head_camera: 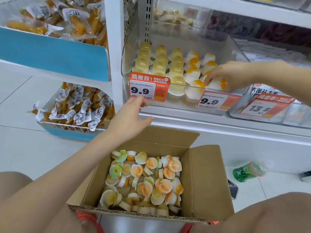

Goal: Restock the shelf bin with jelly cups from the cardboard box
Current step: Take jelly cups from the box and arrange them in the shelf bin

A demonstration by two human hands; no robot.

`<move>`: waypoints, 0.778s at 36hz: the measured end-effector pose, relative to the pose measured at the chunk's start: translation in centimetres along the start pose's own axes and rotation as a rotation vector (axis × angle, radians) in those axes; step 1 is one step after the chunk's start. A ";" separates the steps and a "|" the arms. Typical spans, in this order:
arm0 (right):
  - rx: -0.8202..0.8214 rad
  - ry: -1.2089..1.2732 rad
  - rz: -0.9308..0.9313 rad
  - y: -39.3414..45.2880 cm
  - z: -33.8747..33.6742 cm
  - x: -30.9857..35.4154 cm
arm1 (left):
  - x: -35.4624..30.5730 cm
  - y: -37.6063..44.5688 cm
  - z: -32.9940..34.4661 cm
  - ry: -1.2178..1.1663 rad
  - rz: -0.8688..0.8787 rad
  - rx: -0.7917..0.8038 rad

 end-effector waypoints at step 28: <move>0.050 0.065 -0.006 3.6 3.0 -2.9 | -1.5 2.5 1.2 -0.142 0.004 0.005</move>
Point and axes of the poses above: each hand's wrist, its own y-axis towards the middle knuckle, its own z-axis out of the palm, x = y × z, the point moved 7 cm from there along y, towards the middle knuckle, and after that the axes turned 13 degrees about x, right-handed, at the moved point
